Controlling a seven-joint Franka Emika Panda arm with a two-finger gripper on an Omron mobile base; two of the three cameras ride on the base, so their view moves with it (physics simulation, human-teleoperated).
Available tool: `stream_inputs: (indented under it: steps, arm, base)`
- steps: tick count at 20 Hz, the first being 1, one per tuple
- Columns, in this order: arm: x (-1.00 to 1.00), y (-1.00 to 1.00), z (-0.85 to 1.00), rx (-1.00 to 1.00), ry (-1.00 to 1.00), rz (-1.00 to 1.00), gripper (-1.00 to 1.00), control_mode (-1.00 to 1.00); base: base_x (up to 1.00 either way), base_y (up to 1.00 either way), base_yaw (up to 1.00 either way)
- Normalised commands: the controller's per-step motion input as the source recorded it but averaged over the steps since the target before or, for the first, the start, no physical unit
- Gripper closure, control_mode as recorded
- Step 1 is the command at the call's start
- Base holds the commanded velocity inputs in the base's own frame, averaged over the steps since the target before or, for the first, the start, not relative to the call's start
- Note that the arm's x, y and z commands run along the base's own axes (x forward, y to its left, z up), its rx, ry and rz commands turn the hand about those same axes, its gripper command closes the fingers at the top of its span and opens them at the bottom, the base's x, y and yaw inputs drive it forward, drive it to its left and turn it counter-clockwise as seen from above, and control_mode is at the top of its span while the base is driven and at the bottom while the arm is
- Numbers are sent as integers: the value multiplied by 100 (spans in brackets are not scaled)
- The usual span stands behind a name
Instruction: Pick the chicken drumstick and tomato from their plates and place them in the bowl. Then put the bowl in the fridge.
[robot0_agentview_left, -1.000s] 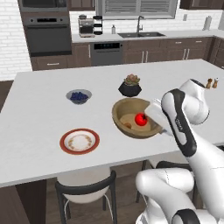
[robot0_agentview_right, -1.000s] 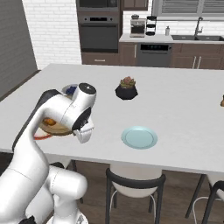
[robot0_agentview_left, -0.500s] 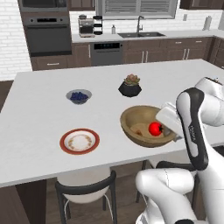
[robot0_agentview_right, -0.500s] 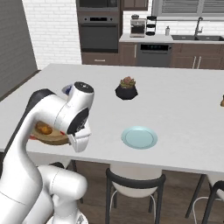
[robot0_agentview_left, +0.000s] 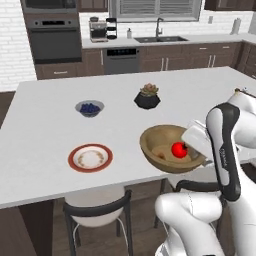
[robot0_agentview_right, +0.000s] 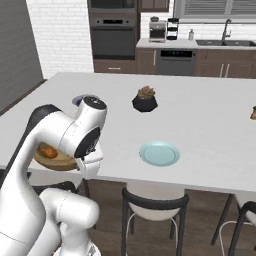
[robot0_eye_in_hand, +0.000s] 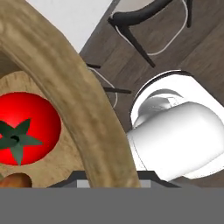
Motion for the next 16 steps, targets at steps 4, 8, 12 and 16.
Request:
stream_inputs:
  steps: [4, 8, 12, 16]
  arm:
    - [0, 0, 0, 0, 0, 0, 100, 100]
    - [0, 0, 0, 0, 0, 0, 100, 100]
    - [0, 0, 0, 0, 0, 0, 100, 100]
    - [0, 0, 0, 0, 0, 0, 100, 100]
  base:
    - [-62, -23, -39]
    - [4, 0, -80]
    - [5, 0, -84]
    - [2, 2, -88]
